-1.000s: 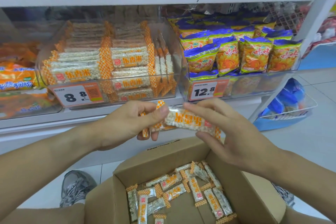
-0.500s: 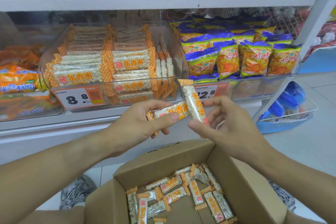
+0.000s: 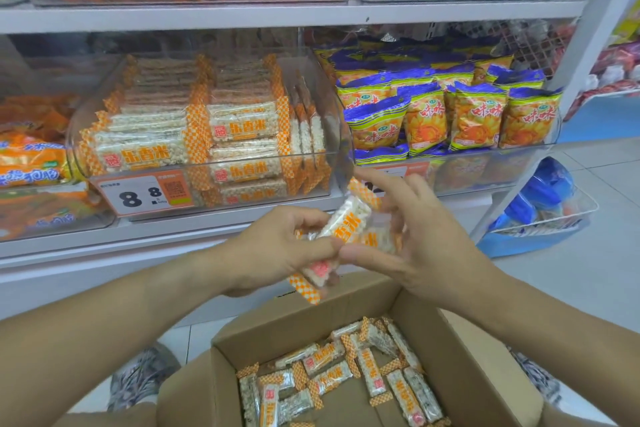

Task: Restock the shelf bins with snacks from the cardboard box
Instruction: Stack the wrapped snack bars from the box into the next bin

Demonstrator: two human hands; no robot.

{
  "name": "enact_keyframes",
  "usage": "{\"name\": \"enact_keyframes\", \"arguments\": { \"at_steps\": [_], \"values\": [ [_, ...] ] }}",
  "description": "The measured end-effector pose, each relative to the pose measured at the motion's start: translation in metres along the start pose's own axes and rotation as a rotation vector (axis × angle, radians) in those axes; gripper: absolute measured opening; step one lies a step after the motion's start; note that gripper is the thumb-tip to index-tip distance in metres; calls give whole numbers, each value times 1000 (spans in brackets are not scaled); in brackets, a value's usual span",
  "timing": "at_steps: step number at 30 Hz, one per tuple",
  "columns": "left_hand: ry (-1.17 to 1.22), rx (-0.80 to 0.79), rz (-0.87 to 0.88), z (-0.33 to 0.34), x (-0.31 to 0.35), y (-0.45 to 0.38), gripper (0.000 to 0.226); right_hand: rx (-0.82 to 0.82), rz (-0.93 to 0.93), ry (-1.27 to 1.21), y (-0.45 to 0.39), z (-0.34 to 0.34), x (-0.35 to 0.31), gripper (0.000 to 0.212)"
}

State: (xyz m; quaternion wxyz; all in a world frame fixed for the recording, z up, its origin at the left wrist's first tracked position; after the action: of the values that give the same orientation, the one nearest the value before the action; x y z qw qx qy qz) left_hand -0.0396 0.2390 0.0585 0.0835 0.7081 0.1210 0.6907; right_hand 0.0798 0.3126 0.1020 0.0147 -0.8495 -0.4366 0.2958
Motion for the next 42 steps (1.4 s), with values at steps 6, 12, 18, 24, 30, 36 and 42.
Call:
{"name": "enact_keyframes", "arguments": {
  "at_steps": [6,12,18,24,30,36,42],
  "values": [
    [-268,-114,12,-7,11,12,34,-171,-199,-21,6,15,-14,33],
    [-306,-32,94,-34,24,22,41,-266,-66,-289,1,28,-14,30],
    [-573,514,580,-103,88,59,38,65,-381,39,-68,-4,-84,32],
    [-1052,883,444,-179,70,51,69,-59,-234,247,-168,40,-85,38],
    [-1269,835,277,-192,37,32,73,-70,-227,355,-179,78,-86,38],
    [-1237,891,313,-194,39,33,69,210,-200,388,-156,67,-87,44],
    [-1176,981,563,-172,65,50,56,487,-342,186,-102,44,-94,26]
  ]
}}
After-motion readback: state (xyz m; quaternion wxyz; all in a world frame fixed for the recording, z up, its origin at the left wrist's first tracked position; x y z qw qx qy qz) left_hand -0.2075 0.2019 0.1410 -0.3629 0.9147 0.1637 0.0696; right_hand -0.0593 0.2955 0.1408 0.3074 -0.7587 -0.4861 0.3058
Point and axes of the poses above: each hand's wrist, its own y-axis away from the middle knuckle, its own z-axis out of the palm, x = y × z, the point moved 10 cm from there along -y, towards the middle knuckle, and after that the axes turned 9 degrees about y, right-handed, at the moved point
